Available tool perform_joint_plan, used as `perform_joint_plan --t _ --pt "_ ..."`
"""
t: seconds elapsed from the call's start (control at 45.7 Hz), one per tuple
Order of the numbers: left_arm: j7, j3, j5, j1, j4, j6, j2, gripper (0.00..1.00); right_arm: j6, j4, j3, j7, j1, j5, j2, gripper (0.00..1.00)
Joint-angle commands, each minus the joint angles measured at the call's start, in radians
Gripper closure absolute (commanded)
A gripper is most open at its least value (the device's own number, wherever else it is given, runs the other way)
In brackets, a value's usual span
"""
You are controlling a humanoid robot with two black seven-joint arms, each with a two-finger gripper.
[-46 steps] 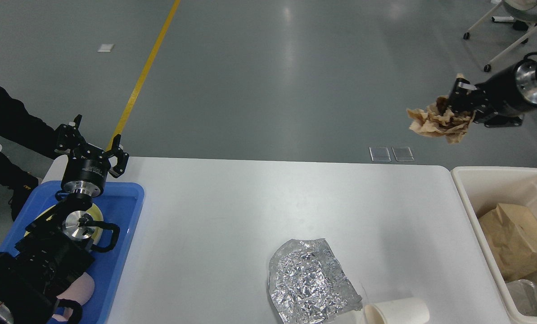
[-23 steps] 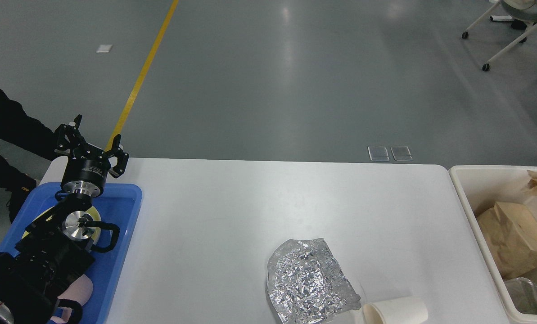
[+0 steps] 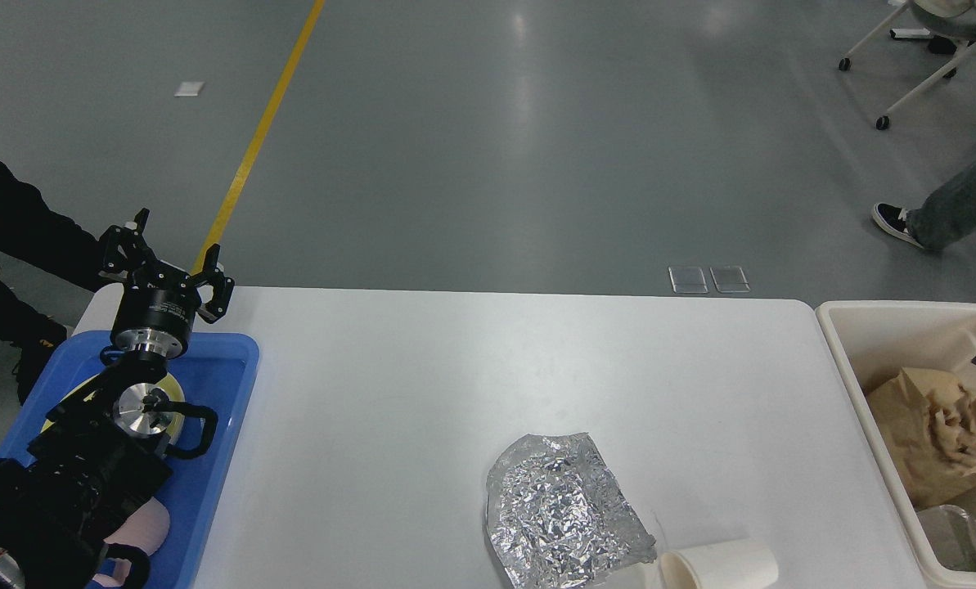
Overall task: Tidy desktop
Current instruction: 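Move the right gripper over the crumpled foil sheet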
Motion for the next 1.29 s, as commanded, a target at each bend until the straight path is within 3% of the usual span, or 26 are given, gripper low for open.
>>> perform_joint_plan --t 0.0,0.153,0.262,0.394,0.547,0.7,0.918,1.006,1.159,1.268 --pt "0.000 0.000 0.000 0.000 0.000 0.000 0.000 0.04 0.006 0.005 0.031 0.001 0.012 0.001 0.006 0.00" --pt "0.000 0.000 0.000 0.000 0.000 0.000 0.000 0.04 0.007 0.026 0.085 0.001 0.049 0.000 0.047 0.00" --pt "0.000 0.000 0.000 0.000 0.000 0.000 0.000 0.04 0.013 0.141 0.070 -0.002 0.168 -0.008 0.072 0.00" --pt "0.000 0.000 0.000 0.000 0.000 0.000 0.000 0.04 0.013 0.376 -0.126 -0.003 0.389 -0.020 0.104 0.00" --pt "0.000 0.000 0.000 0.000 0.000 0.000 0.000 0.04 0.021 0.490 -0.275 -0.005 0.579 -0.017 0.246 0.00" --pt "0.000 0.000 0.000 0.000 0.000 0.000 0.000 0.04 0.127 0.641 -0.275 -0.011 0.737 -0.017 0.326 0.00" --pt "0.000 0.000 0.000 0.000 0.000 0.000 0.000 0.04 0.251 0.979 -0.271 -0.078 0.969 -0.021 0.388 0.00" --pt "0.000 0.000 0.000 0.000 0.000 0.000 0.000 0.04 0.268 1.056 -0.268 -0.103 1.003 -0.023 0.427 0.00" --pt "0.000 0.000 0.000 0.000 0.000 0.000 0.000 0.04 0.282 1.160 -0.240 -0.103 1.130 -0.020 0.452 0.00" --pt "0.000 0.000 0.000 0.000 0.000 0.000 0.000 0.04 0.476 1.177 -0.225 -0.100 1.230 -0.020 0.460 0.00"
